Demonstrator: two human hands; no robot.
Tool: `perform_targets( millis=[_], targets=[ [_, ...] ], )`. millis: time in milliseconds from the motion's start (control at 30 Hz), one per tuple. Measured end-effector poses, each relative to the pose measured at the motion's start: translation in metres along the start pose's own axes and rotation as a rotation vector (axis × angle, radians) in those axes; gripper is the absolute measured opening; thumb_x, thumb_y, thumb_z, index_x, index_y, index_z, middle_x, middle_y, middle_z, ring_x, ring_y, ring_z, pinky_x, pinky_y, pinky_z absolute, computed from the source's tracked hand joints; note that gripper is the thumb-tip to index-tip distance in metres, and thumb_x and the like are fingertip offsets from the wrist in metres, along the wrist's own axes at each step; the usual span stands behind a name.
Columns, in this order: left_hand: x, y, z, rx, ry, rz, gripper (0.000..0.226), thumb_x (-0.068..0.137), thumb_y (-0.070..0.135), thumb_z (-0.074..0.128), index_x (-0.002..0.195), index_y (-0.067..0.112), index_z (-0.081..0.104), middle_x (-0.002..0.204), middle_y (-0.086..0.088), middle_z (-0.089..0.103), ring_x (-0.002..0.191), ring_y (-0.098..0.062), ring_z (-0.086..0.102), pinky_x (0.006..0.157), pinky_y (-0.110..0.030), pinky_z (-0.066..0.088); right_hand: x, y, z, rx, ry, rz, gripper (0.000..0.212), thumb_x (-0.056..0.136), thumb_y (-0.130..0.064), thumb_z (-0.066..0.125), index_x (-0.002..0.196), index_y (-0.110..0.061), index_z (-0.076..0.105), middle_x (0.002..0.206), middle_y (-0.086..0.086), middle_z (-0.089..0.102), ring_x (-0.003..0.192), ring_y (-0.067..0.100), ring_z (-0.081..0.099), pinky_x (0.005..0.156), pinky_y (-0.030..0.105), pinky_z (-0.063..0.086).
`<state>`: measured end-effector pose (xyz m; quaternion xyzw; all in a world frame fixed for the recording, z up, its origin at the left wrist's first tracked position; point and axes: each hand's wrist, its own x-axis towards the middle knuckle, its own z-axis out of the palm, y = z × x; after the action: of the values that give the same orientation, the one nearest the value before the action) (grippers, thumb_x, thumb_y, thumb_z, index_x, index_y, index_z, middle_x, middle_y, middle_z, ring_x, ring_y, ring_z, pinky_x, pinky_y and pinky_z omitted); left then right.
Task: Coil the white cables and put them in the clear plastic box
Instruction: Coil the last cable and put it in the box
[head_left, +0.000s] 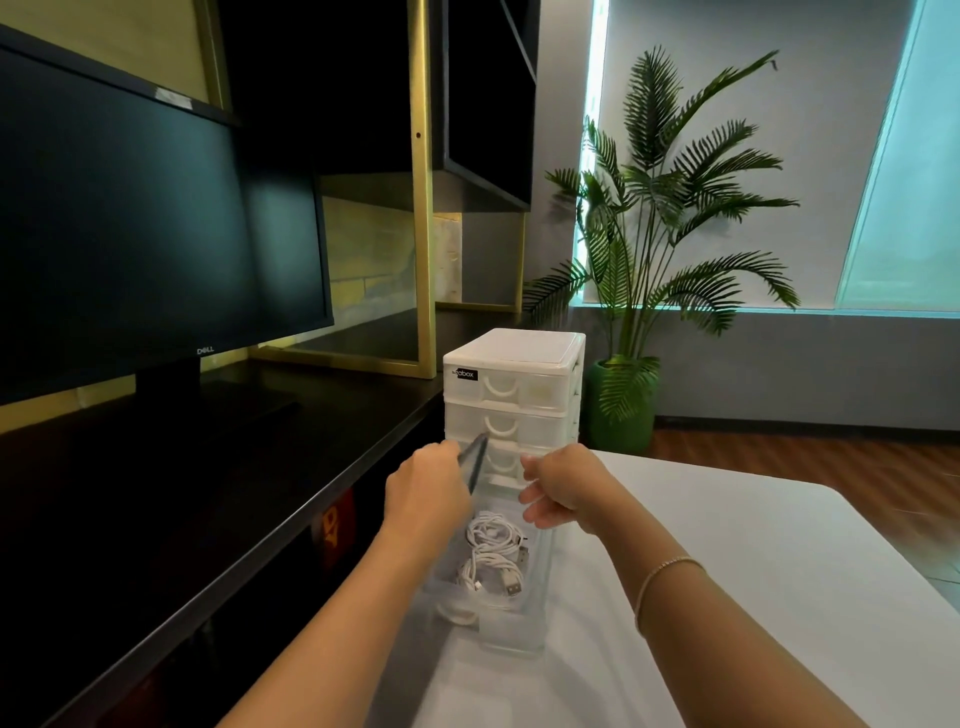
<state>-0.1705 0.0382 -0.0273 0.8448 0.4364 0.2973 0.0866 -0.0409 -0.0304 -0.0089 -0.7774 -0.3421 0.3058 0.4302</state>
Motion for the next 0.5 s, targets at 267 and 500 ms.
perform_targets(
  millis=[267, 500],
  targets=[
    [-0.028, 0.026, 0.016, 0.137, -0.059, 0.283, 0.035, 0.091, 0.026, 0.050, 0.126, 0.021, 0.053, 0.121, 0.001, 0.059, 0.111, -0.020, 0.053, 0.088, -0.030, 0.043, -0.011, 0.009, 0.016, 0.163, -0.030, 0.041, 0.030, 0.091, -0.004, 0.051, 0.117, 0.011, 0.053, 0.107, 0.026, 0.063, 0.063, 0.020, 0.054, 0.062, 0.029, 0.050],
    [-0.026, 0.010, 0.003, -0.373, -0.472, 0.068, 0.042, 0.080, 0.039, 0.068, 0.118, 0.022, 0.065, 0.122, 0.003, 0.060, 0.112, -0.013, 0.053, 0.090, -0.023, 0.042, 0.001, 0.036, 0.018, 0.198, 0.089, 0.223, 0.017, 0.089, -0.013, 0.058, 0.078, -0.002, 0.063, 0.061, 0.011, 0.064, 0.050, 0.018, 0.063, 0.056, 0.027, 0.056]
  ],
)
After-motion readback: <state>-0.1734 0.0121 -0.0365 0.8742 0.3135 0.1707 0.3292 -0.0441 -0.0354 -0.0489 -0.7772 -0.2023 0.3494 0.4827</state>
